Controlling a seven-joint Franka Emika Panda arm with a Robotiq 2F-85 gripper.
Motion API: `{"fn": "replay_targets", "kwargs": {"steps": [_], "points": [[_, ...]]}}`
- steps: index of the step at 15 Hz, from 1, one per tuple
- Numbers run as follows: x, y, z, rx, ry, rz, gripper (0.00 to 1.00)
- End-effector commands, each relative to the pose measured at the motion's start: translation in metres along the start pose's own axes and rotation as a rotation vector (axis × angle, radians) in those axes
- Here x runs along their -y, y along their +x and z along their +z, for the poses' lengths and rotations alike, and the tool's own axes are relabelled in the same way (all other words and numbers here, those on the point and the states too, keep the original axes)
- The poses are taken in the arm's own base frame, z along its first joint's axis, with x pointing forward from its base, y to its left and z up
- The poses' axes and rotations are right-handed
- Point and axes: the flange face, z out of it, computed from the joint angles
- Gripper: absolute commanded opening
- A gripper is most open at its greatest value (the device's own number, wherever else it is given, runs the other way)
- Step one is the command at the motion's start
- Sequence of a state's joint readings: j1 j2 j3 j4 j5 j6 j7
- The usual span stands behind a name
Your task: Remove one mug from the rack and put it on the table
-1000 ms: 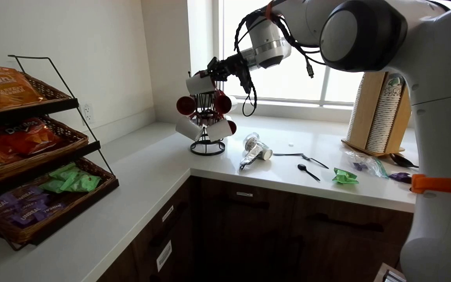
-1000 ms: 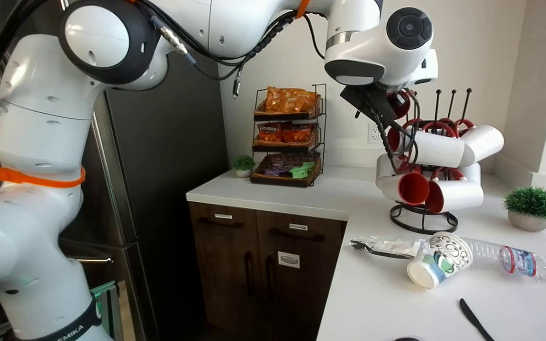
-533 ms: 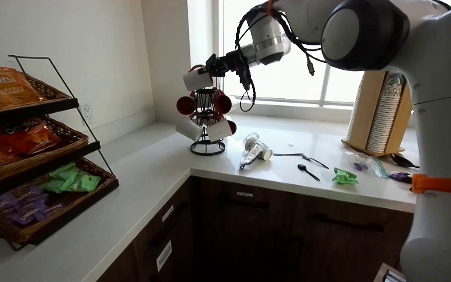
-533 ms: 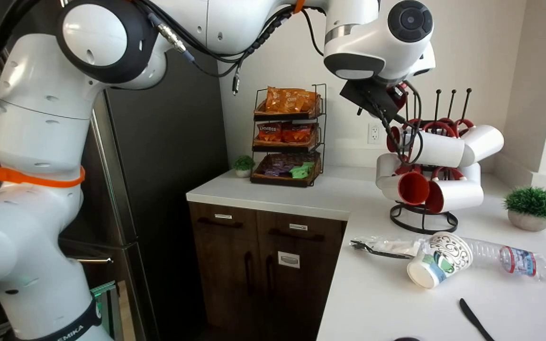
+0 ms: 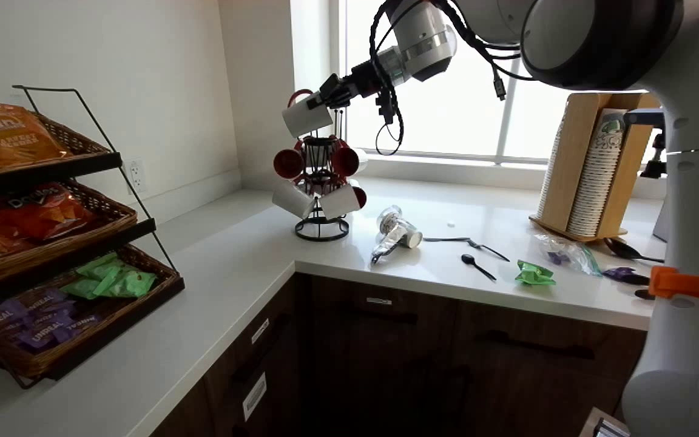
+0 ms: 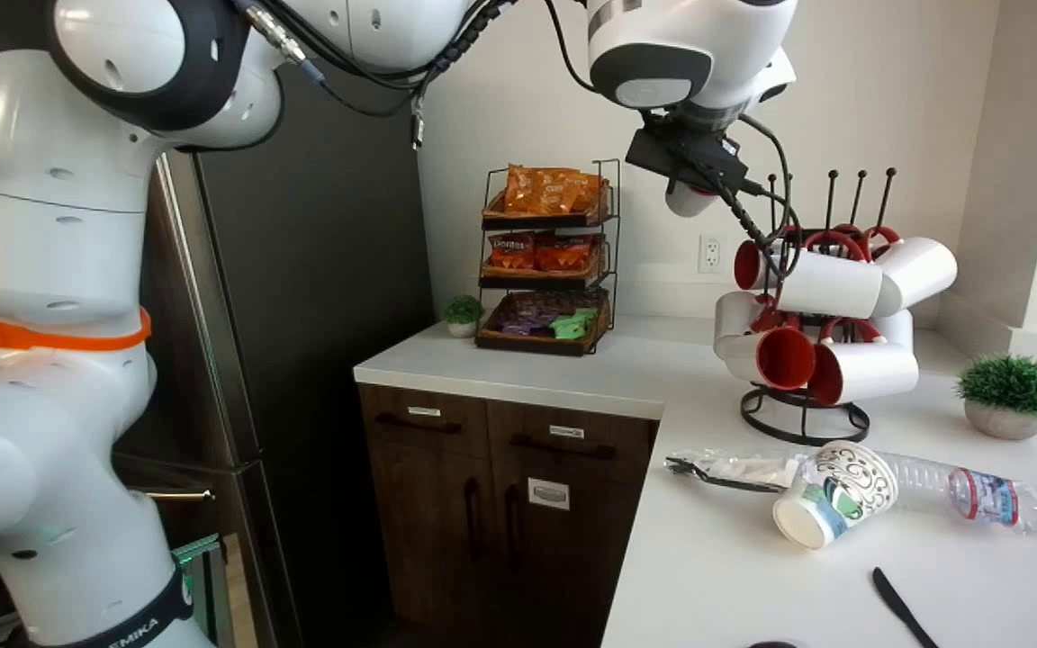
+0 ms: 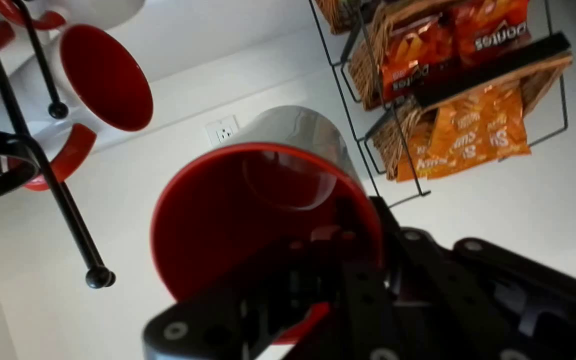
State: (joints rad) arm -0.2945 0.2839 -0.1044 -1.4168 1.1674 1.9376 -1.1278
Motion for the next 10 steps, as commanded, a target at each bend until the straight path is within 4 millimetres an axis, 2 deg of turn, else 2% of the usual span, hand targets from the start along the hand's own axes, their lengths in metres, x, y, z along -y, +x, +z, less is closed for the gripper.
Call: {"fn": "replay_targets", "kwargs": {"steps": [1, 4, 6, 8, 10], "points": [[0.041, -0.012, -0.028, 0.164, -0.098, -0.075, 0.03], [0.065, -0.024, -0.052, 0.327, -0.194, -0.11, 0.03], [0.073, -0.034, -0.069, 0.417, -0.282, -0.119, 0.03], [0.074, -0.047, -0.087, 0.512, -0.363, -0.114, 0.03], [0.066, -0.062, -0.101, 0.609, -0.44, -0.098, 0.03]]}}
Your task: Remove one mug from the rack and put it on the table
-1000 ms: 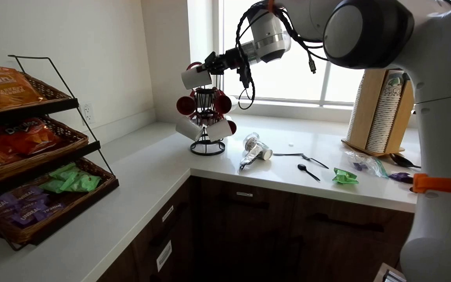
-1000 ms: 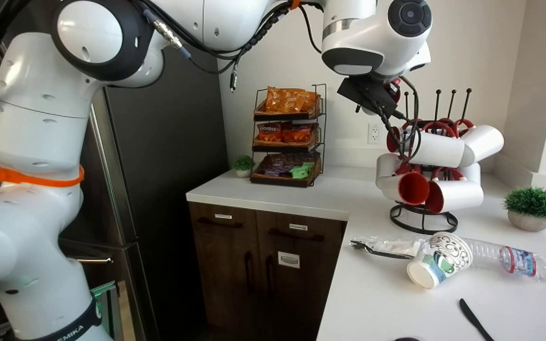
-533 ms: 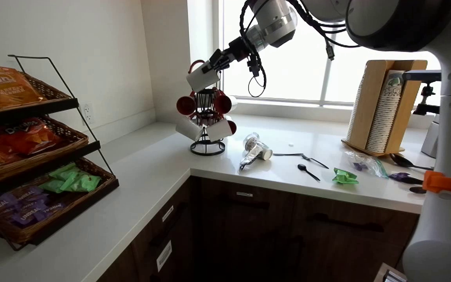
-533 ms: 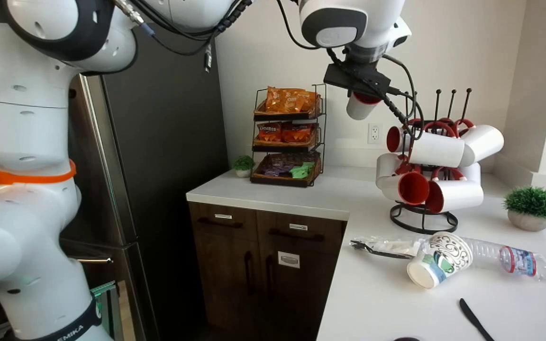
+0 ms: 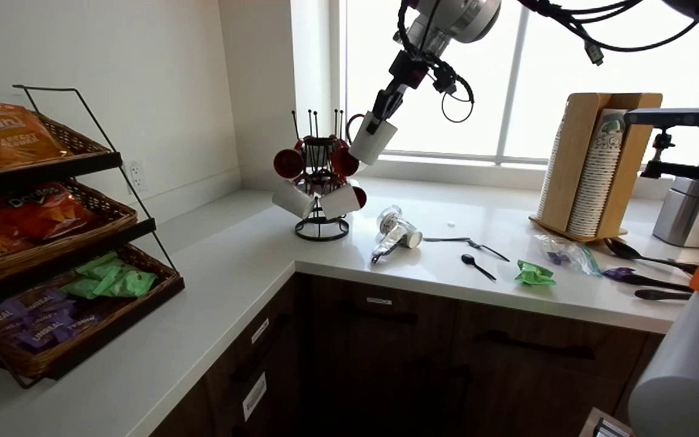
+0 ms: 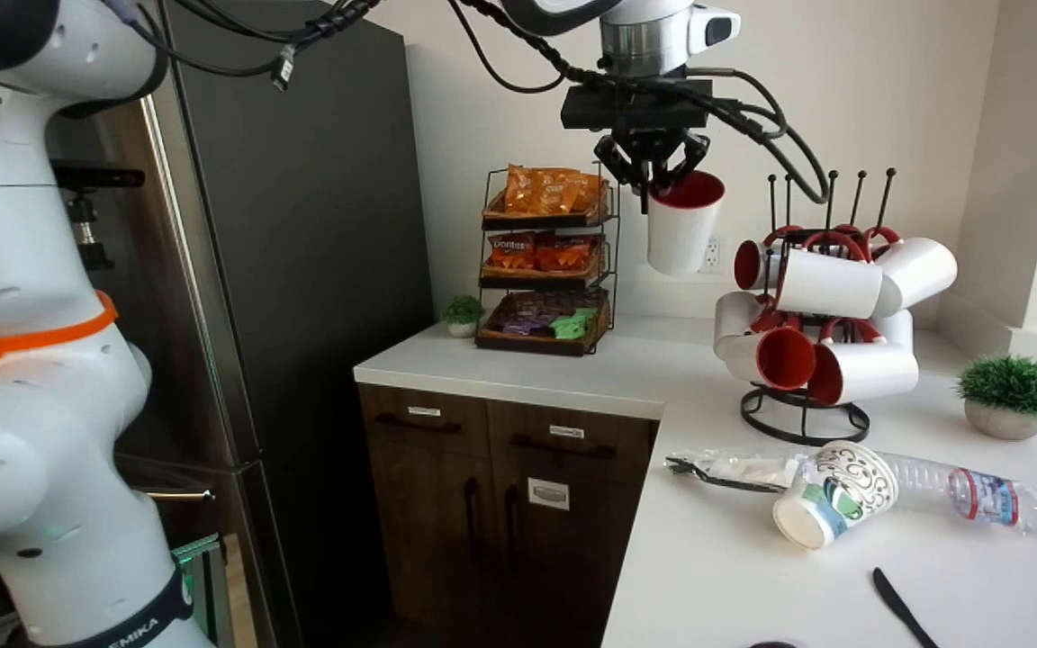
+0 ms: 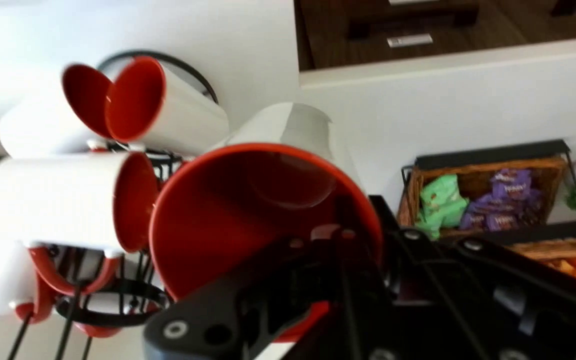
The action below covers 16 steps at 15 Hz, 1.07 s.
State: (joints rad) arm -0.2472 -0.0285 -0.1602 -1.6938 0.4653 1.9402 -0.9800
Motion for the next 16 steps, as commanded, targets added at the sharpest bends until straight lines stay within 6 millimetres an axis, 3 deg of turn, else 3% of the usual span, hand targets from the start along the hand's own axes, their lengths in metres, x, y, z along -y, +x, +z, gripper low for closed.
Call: {"fn": "replay_targets", "kwargs": {"steps": [1, 5, 9, 10, 11, 13, 15, 16], "points": [[-0.003, -0.038, -0.003, 0.153, -0.128, 0.035, 0.03], [-0.026, -0.079, 0.024, 0.382, -0.22, 0.084, 0.03], [-0.047, -0.116, 0.066, 0.593, -0.29, 0.184, 0.03], [-0.05, -0.119, 0.075, 0.638, -0.311, 0.212, 0.03], [-0.047, -0.116, 0.065, 0.577, -0.258, 0.169, 0.11], [-0.052, -0.124, 0.082, 0.626, -0.273, 0.199, 0.11], [-0.053, -0.124, 0.086, 0.635, -0.276, 0.207, 0.11], [-0.054, -0.124, 0.085, 0.634, -0.279, 0.208, 0.03]]}}
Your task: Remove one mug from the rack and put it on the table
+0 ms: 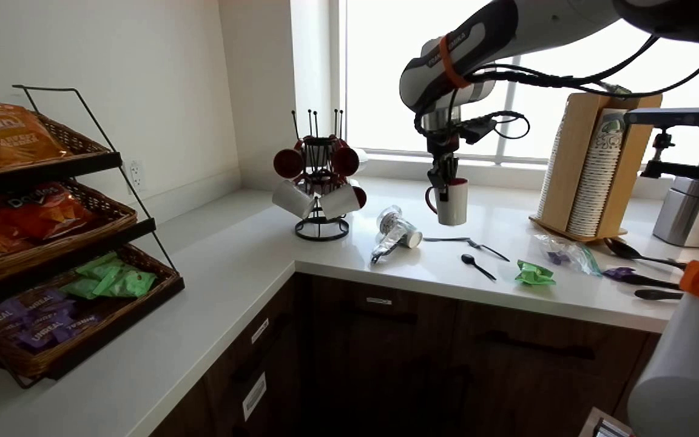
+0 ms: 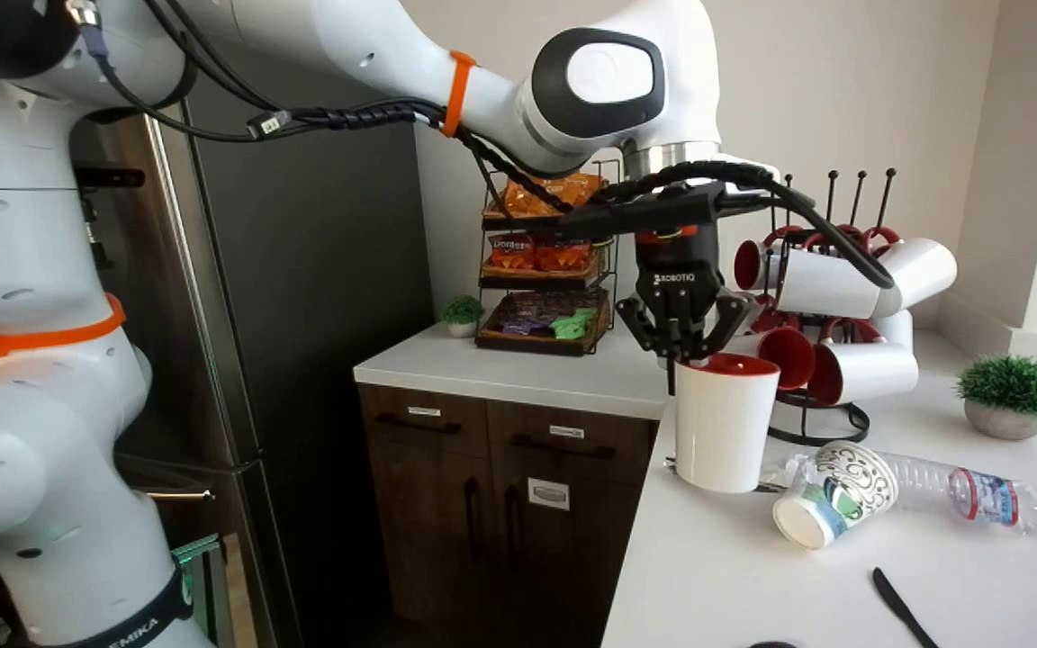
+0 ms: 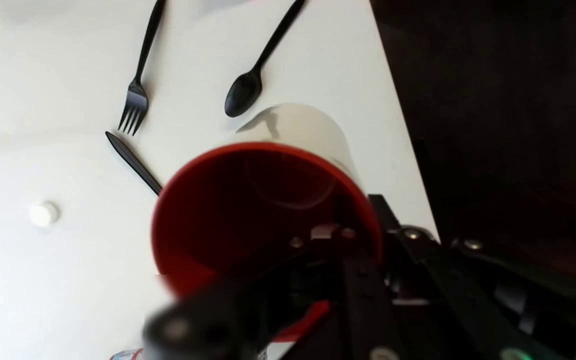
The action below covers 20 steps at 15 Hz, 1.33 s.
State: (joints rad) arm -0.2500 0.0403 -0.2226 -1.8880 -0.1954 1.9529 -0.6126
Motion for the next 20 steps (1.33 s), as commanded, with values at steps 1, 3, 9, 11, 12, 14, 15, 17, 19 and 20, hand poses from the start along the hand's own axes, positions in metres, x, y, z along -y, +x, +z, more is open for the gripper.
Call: {"fn": "replay_targets", "kwargs": {"steps": [1, 3, 9, 11, 12, 14, 15, 17, 19, 20], "points": [[-0.003, 0.007, 0.006, -0.009, 0.015, -0.002, 0.03], [-0.007, 0.015, 0.025, -0.027, 0.064, 0.012, 0.03], [-0.026, 0.026, 0.082, -0.098, 0.155, 0.101, 0.03], [-0.038, 0.017, 0.09, -0.119, 0.15, 0.157, 0.03], [-0.044, 0.012, 0.093, -0.129, 0.152, 0.176, 0.03], [-0.054, 0.006, 0.098, -0.15, 0.153, 0.21, 0.03], [-0.059, 0.004, 0.1, -0.162, 0.148, 0.229, 0.03], [-0.065, 0.004, 0.104, -0.191, 0.15, 0.256, 0.03], [-0.068, 0.006, 0.111, -0.205, 0.143, 0.276, 0.03], [-0.068, 0.007, 0.114, -0.212, 0.137, 0.281, 0.03]]}}
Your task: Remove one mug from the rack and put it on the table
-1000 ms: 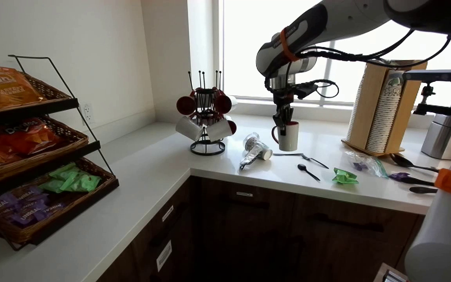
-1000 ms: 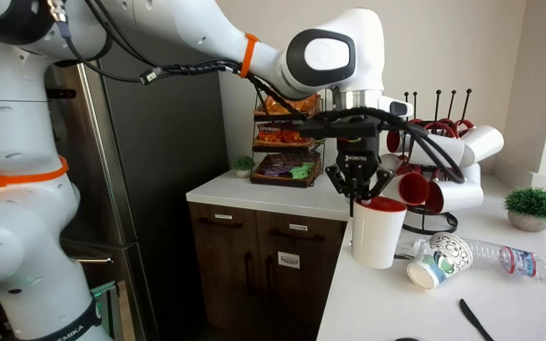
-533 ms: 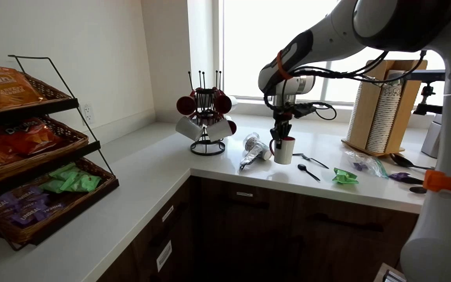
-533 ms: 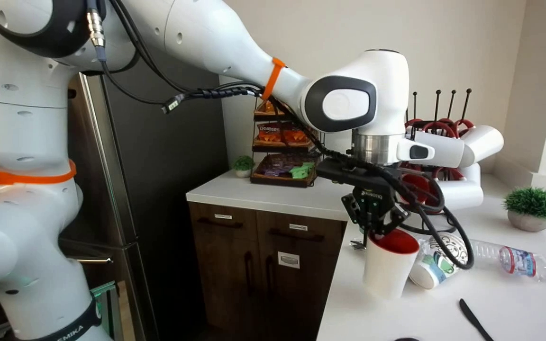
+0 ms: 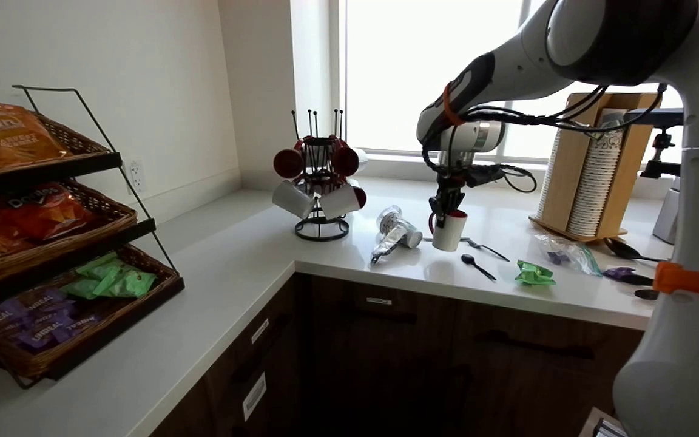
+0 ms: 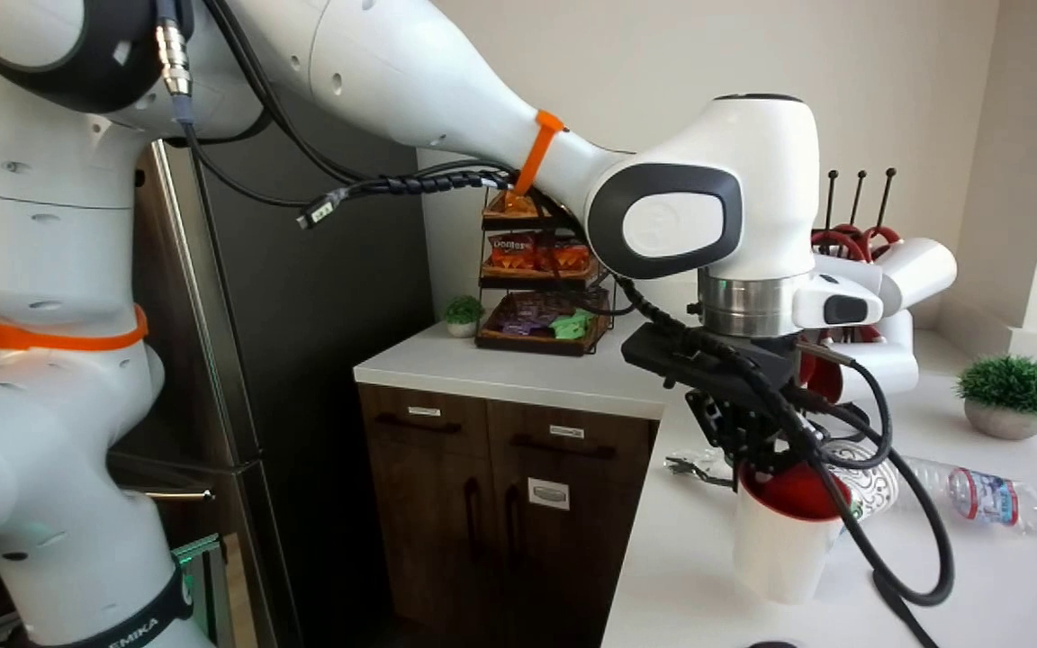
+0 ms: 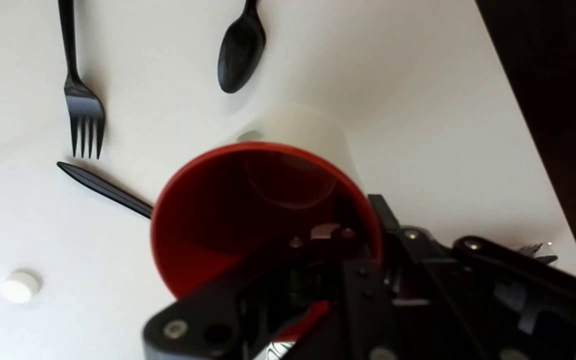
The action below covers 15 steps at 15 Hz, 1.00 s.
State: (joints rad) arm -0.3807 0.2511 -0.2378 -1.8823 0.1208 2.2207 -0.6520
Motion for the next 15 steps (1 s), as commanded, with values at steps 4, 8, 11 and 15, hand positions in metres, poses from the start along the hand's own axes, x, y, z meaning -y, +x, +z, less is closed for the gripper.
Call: {"fn": "replay_targets", "kwargs": {"steps": [4, 8, 11, 15], "points": [[-0.008, 0.013, 0.021, -0.06, -0.061, 0.051, 0.03], [-0.008, 0.016, 0.035, -0.067, -0.08, 0.064, 0.03], [-0.008, 0.017, 0.035, -0.07, -0.086, 0.067, 0.03], [-0.007, 0.017, 0.036, -0.056, -0.084, 0.058, 0.44]]}}
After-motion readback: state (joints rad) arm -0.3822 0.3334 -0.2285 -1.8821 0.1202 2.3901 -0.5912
